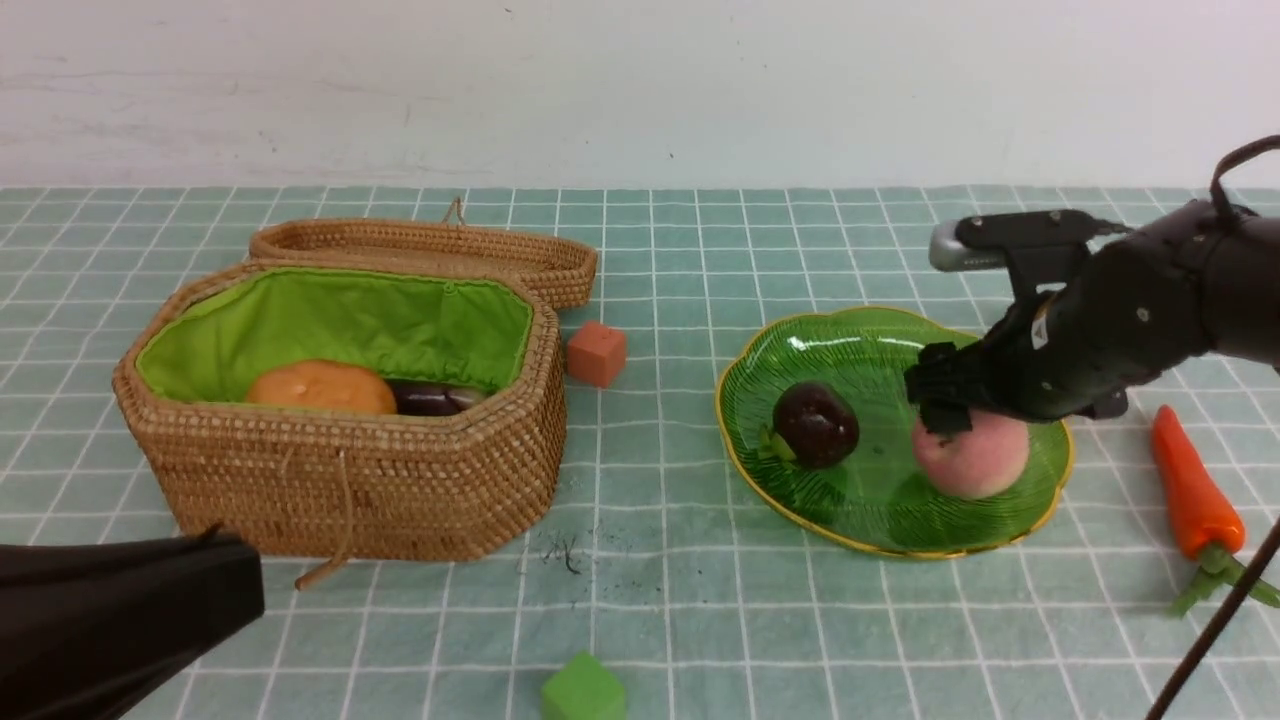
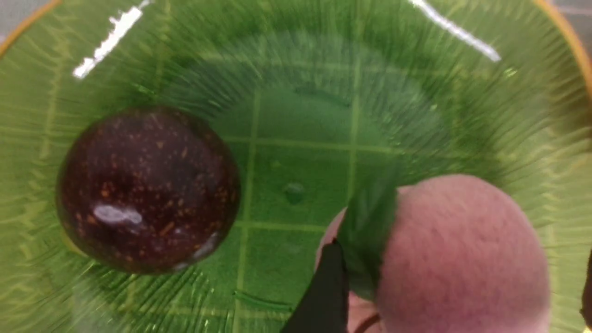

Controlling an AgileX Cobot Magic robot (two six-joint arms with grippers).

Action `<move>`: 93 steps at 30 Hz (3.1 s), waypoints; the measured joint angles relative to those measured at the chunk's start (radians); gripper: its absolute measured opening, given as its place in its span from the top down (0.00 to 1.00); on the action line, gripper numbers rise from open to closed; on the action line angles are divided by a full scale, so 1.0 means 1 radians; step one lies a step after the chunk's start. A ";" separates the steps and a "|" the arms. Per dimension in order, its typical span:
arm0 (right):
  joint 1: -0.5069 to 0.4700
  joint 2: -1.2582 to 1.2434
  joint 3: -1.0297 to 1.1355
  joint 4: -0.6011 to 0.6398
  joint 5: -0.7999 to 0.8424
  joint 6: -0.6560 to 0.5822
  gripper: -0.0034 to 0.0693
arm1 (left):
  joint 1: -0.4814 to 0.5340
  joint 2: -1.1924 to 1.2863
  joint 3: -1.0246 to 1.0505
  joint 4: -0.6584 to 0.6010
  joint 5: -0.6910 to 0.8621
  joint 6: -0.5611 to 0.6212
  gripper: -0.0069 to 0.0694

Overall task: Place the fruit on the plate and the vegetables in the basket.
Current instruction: Grab a peach with your right arm and put it on the plate on the right, then use the right arm to grab a carrot and put it into the left basket, then use the right arm to grab a mango and put it into the right plate

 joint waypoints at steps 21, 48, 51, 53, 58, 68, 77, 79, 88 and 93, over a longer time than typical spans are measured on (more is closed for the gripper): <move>-0.412 0.059 0.004 0.309 0.221 -0.322 0.25 | 0.000 0.000 0.000 -0.001 0.011 0.003 0.92; -0.251 -0.205 -0.201 0.549 0.468 -0.550 0.45 | 0.000 0.000 0.000 -0.001 0.076 0.003 0.92; -0.109 -0.195 -0.298 0.669 0.459 -0.689 0.45 | 0.000 0.000 0.000 0.024 0.076 0.002 0.92; -0.005 -0.161 -0.367 0.744 0.434 -0.791 0.45 | 0.000 0.000 -0.004 0.076 0.076 -0.013 0.92; 0.248 0.020 -0.581 0.900 0.307 -1.055 0.45 | 0.000 0.000 -0.010 0.356 0.078 -0.229 0.92; 0.442 0.473 -0.964 0.888 0.130 -1.176 0.45 | 0.000 0.000 -0.011 0.813 0.145 -0.741 0.92; 0.428 0.418 -0.986 0.638 0.281 -0.967 0.04 | 0.000 0.000 -0.011 0.811 0.140 -0.749 0.92; 0.414 0.336 -0.988 0.522 0.405 -0.885 0.04 | 0.000 0.000 -0.011 0.799 0.140 -0.736 0.92; 0.163 0.106 -0.991 0.061 0.727 -0.567 0.46 | 0.000 0.000 -0.011 0.462 0.076 -0.377 0.92; -0.112 0.111 -0.848 0.094 0.727 -0.368 0.63 | 0.000 0.000 -0.011 0.222 0.066 -0.127 0.92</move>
